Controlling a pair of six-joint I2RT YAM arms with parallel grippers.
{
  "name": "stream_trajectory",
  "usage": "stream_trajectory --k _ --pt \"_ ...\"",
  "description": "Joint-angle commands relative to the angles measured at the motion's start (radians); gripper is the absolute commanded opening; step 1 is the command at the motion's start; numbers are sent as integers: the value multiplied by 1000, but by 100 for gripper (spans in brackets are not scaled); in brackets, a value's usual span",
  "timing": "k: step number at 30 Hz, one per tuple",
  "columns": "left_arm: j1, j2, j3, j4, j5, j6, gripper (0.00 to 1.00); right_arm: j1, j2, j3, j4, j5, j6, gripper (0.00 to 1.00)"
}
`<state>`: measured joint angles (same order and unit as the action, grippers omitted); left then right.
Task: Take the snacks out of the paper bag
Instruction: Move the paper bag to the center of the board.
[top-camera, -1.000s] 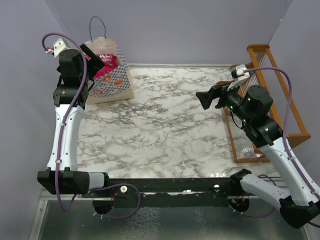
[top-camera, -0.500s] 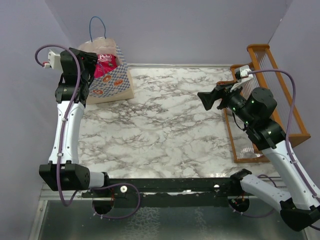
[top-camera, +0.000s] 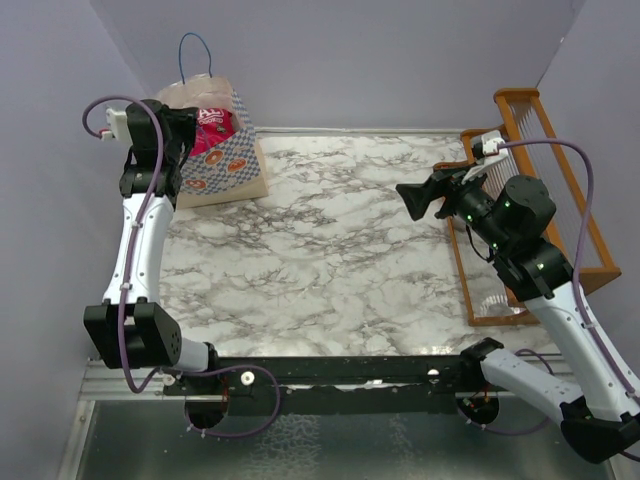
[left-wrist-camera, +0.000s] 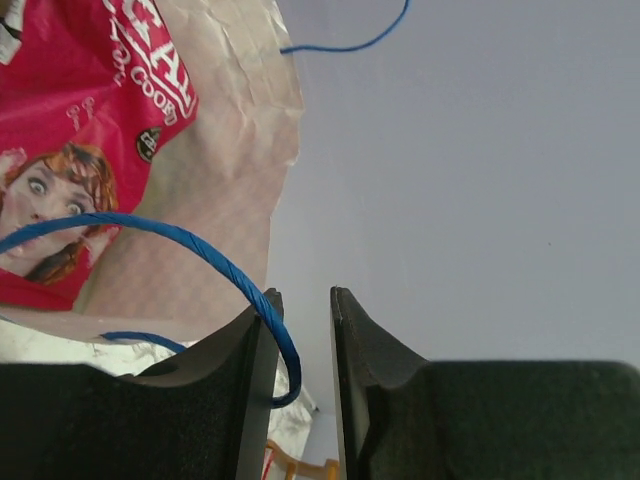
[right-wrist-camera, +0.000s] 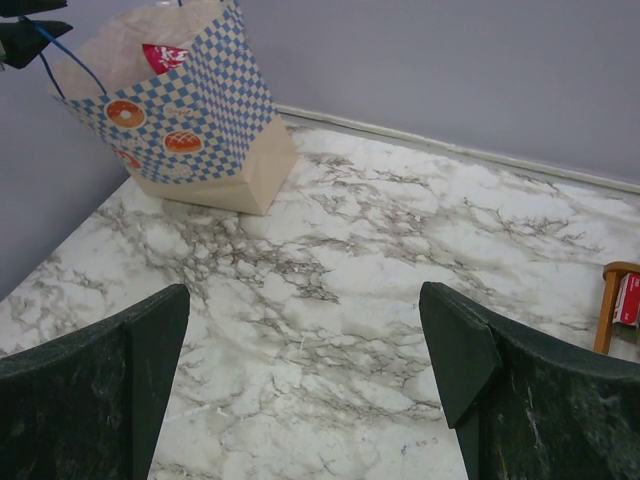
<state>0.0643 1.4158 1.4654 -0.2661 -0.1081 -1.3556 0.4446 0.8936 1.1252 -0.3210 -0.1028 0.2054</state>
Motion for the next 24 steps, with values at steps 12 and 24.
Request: stream_trajectory --k 12,24 --pt "3 -187 -165 138 211 0 8 -4 5 36 35 -33 -5 99" --pt "-153 -202 -259 329 382 -12 6 -4 70 27 58 -218 -44 99"
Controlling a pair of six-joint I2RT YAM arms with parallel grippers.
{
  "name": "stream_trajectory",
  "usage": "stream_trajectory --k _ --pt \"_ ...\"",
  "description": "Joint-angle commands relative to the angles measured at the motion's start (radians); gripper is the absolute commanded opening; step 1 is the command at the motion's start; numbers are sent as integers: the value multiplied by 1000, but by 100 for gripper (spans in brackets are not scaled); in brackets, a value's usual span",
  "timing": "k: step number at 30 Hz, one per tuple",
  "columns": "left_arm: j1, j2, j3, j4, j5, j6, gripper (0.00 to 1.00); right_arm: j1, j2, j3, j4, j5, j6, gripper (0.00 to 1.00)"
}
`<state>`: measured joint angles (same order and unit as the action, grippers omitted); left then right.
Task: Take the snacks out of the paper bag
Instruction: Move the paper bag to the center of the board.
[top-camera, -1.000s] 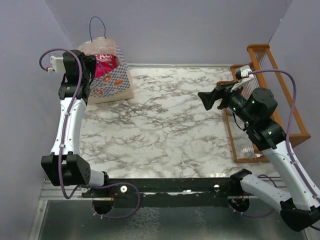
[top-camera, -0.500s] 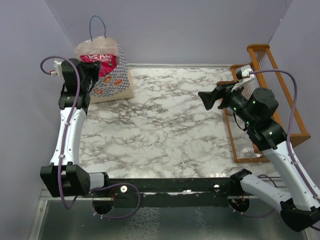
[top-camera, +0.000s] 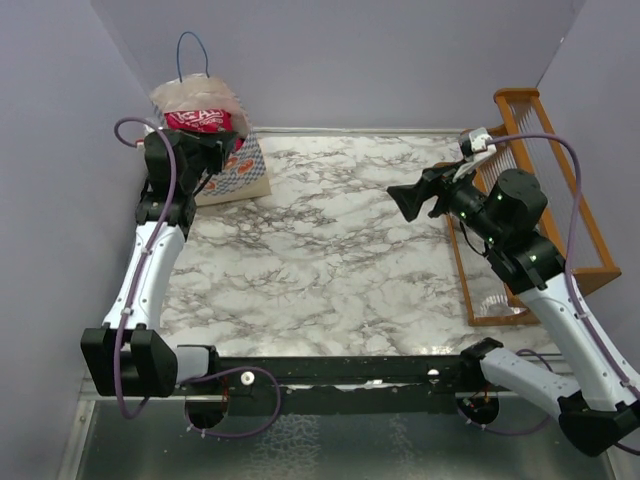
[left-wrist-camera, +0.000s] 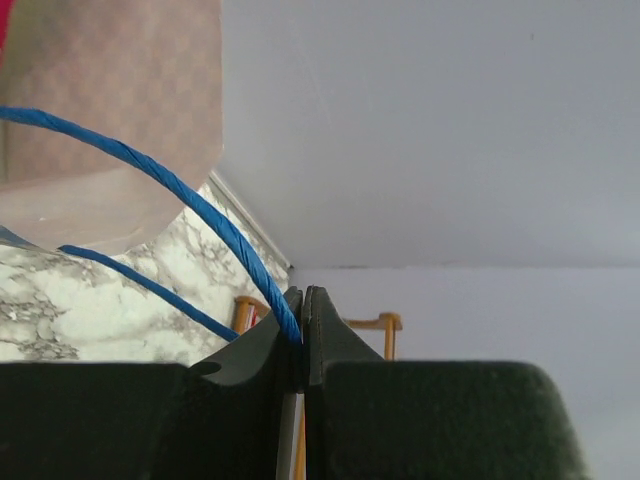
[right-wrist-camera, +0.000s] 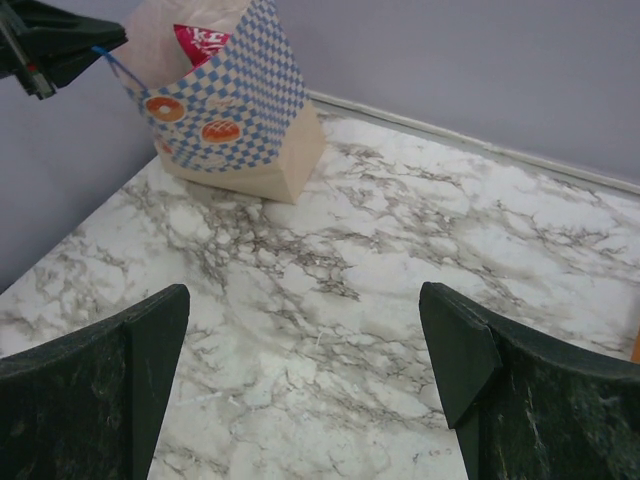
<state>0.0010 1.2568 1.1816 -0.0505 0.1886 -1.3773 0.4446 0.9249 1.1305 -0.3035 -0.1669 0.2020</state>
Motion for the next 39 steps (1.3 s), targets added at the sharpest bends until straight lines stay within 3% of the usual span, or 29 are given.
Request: stream_trajectory --k 1,6,11,17,24,31,33,39 --pt "-121 -44 27 107 74 20 6 -4 53 27 43 -186 -47 99" --pt "-280 -77 -11 109 -21 12 7 -4 110 44 59 -238 -38 99" --pt "-397 -59 -22 133 -29 -27 10 -4 145 43 81 -289 -12 99" --pt "-453 -52 -33 108 -31 -8 16 -4 194 46 116 -376 20 99" --pt "-454 -172 -38 -148 -143 192 35 -4 291 109 129 -431 98 99" --pt "-454 -358 -48 -393 -385 350 73 15 378 133 235 -517 262 99" --pt "-453 -408 -62 -418 -420 380 77 52 406 156 238 -480 287 99" --pt "-454 -515 -58 -391 -473 589 78 217 508 222 272 -285 477 100"
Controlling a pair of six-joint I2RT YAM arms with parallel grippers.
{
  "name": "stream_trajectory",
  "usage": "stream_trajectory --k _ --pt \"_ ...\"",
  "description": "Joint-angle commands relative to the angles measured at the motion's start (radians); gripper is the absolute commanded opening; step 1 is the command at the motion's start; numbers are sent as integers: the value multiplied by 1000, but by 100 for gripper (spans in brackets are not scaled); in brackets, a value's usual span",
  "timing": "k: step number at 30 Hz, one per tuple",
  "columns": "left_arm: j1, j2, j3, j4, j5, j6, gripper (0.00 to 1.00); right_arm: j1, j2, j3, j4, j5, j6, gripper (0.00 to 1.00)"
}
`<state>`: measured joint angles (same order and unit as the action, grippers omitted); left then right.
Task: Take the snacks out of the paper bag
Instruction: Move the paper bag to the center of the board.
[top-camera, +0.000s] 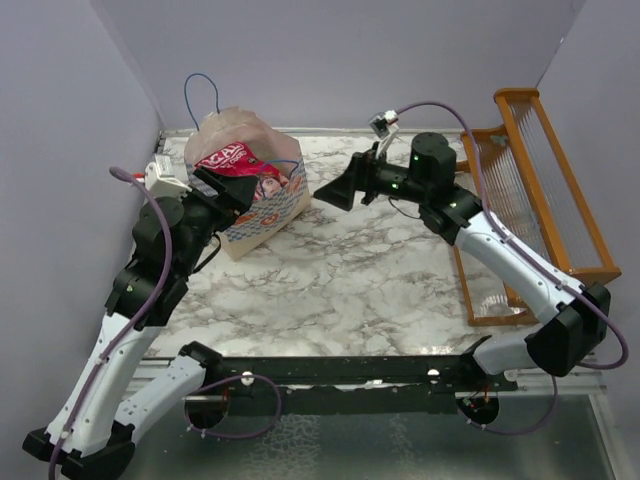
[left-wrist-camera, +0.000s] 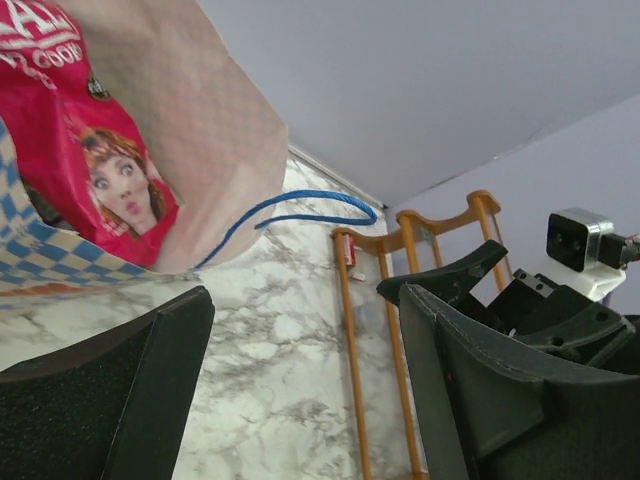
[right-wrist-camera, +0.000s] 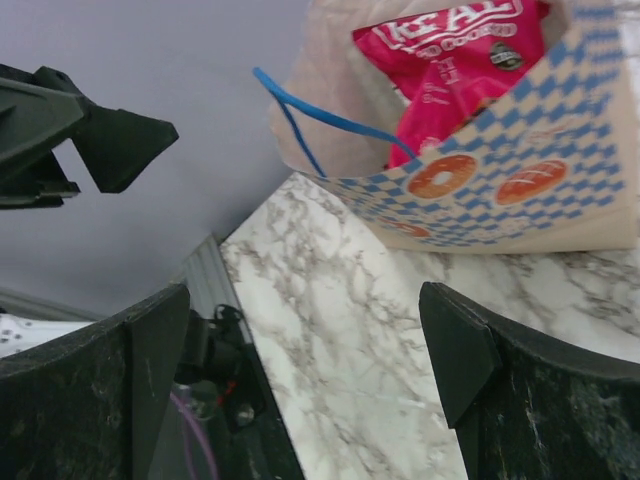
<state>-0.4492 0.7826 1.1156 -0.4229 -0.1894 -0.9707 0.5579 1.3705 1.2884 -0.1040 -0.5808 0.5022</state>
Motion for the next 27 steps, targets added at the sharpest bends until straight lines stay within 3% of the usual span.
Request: stream_trajectory --k 1,4,8,14,16,19,24,27 --pt "-3 -46 27 -23 -117 216 78 135 83 78 77 161 213 99" --pt "-4 -50 88 -50 -181 315 78 226 137 133 92 290 263 99" --pt "-3 -71 146 -87 -232 451 77 356 179 150 210 514 171 99" --pt "-3 -123 193 -92 -315 529 73 393 323 270 192 696 72 72" --pt "-3 -136 190 -76 -311 540 73 413 367 329 150 804 8 66" --pt "-4 -142 191 -75 -306 554 72 433 414 397 90 952 -41 65" --pt "-3 -142 176 -79 -308 570 71 435 446 430 96 953 -31 64" --pt "-4 -143 166 -64 -306 576 71 442 469 466 99 936 -6 57"
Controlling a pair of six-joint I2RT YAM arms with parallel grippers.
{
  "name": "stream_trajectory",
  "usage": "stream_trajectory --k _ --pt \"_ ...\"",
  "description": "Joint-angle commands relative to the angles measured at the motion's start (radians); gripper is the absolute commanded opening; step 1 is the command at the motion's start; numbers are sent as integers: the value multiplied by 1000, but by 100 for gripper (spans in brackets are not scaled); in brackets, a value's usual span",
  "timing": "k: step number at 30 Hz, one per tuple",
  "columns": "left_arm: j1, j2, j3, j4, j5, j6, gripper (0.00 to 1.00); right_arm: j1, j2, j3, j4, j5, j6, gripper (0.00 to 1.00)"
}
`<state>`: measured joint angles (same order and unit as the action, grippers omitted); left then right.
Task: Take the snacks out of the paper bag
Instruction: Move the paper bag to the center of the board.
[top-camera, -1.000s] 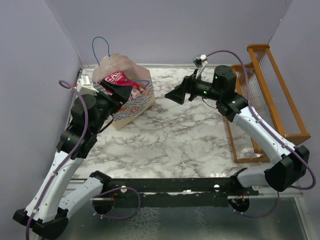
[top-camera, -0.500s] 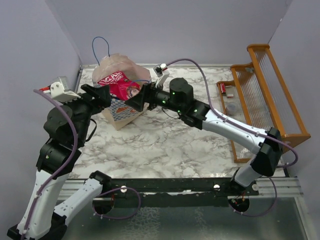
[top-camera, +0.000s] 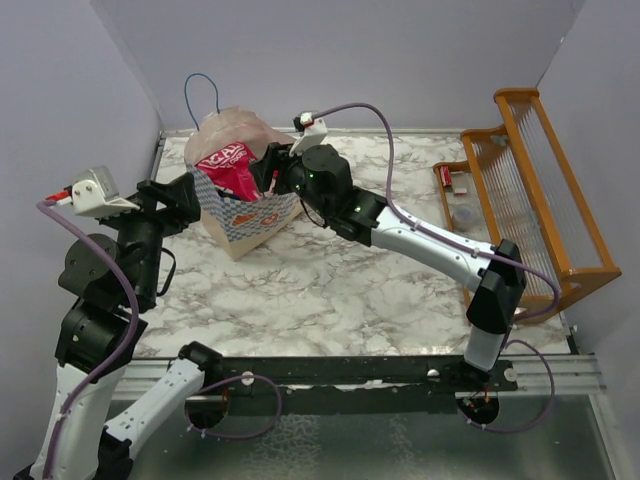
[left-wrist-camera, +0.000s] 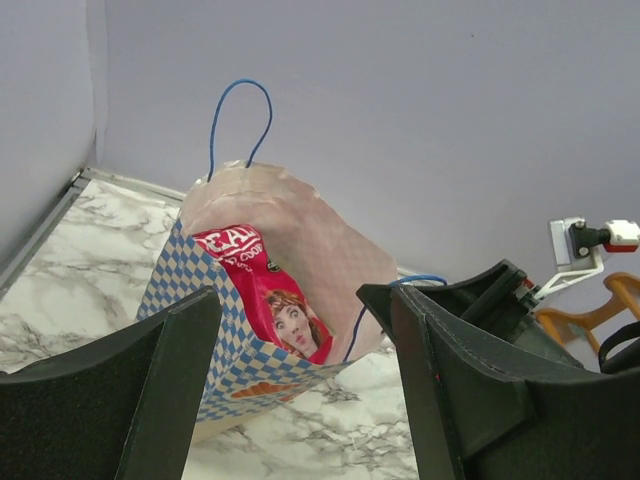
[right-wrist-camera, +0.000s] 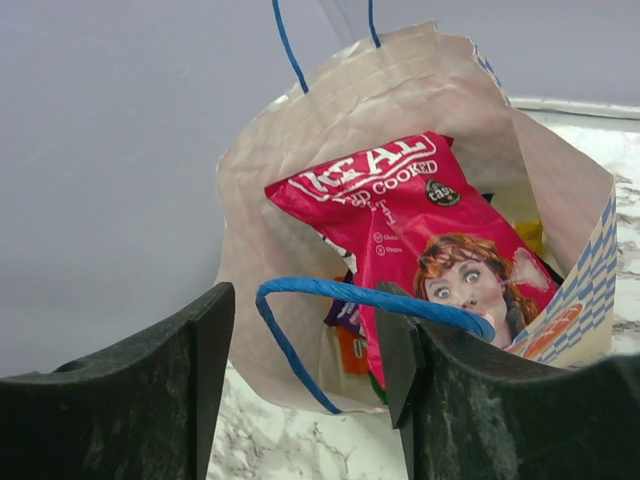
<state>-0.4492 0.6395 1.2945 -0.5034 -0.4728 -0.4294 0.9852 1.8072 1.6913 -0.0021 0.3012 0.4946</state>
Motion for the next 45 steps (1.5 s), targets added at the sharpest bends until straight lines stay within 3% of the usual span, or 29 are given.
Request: stream_trajectory --k 1,13,18,20,26,30,35,45 --pt "-3 3 -14 21 -20 34 71 17 41 74 -3 49 13 56" --pt "-3 1 22 14 -45 112 69 21 70 65 69 103 219 56" --pt "-4 -5 22 14 -43 130 69 21 81 61 132 41 232 37" --pt "-3 -6 29 12 -44 133 69 21 96 77 134 34 235 34" --pt "-4 -3 48 -6 -22 144 68 20 138 180 16 36 215 13" --pt "-3 15 77 -30 -4 161 68 20 46 109 0 -61 111 6" --pt "-3 68 113 -52 38 172 68 5 -183 -109 46 -229 -73 1" --pt "-3 213 146 27 292 148 66 -147 -491 -311 -113 -322 -114 1"
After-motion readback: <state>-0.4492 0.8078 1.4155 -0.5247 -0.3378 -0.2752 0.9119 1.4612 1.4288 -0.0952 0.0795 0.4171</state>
